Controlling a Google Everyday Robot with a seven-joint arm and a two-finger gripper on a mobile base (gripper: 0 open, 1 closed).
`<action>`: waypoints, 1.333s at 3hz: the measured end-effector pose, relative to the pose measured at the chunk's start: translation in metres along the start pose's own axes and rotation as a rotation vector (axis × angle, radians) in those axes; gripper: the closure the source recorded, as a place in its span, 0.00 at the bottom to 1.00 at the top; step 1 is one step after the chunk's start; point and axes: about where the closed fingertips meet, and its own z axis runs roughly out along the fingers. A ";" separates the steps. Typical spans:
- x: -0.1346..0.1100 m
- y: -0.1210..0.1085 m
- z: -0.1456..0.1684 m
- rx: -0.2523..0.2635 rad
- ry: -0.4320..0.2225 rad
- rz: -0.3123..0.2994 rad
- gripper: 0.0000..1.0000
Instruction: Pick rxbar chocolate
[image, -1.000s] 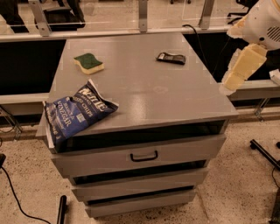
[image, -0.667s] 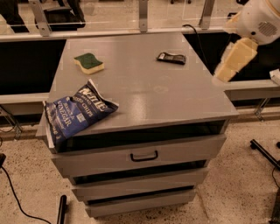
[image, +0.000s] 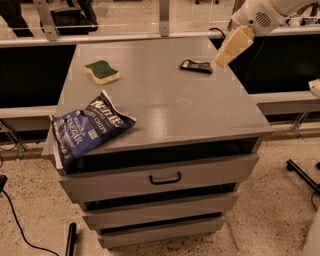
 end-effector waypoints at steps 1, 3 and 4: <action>-0.012 -0.030 0.038 0.030 -0.049 0.056 0.00; 0.014 -0.090 0.111 0.099 -0.108 0.222 0.00; 0.041 -0.103 0.151 0.072 -0.128 0.263 0.00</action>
Offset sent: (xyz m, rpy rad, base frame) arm 0.1593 -0.0046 -0.0572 0.2460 -0.0320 -0.2044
